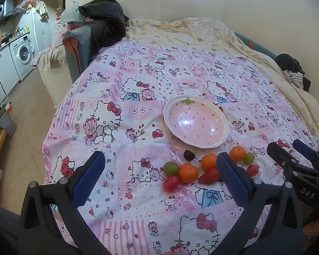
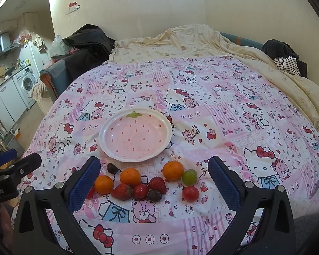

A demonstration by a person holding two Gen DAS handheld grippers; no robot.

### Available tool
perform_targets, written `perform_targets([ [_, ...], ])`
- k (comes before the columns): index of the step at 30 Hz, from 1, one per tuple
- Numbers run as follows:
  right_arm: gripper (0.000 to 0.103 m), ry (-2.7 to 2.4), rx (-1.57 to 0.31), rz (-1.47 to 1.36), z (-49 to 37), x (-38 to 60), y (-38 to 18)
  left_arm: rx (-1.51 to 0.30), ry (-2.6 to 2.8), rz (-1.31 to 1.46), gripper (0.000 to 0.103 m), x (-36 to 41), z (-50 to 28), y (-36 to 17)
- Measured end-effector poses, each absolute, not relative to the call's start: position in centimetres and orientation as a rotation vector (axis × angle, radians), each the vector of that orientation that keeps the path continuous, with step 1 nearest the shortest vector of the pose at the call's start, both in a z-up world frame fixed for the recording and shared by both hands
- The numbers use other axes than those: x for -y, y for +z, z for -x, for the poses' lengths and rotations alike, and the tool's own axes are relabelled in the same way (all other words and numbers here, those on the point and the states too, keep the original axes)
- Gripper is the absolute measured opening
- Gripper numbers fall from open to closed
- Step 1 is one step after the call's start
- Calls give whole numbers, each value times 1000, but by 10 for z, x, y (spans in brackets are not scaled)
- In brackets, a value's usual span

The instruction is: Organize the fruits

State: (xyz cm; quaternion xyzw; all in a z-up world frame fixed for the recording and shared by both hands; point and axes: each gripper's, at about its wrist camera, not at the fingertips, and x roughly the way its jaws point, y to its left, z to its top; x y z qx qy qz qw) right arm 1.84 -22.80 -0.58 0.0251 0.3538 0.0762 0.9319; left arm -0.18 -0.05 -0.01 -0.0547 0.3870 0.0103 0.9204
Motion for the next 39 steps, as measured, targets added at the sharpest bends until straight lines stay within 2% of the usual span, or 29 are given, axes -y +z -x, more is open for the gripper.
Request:
perform_targets([
  [26,103,143,-722,-77,-16,234,-5,-778,10,89,103,1,4,4],
  [39,103,203,-812,-107,-51,249,0,-989,61,133,103,-17,-42,5],
])
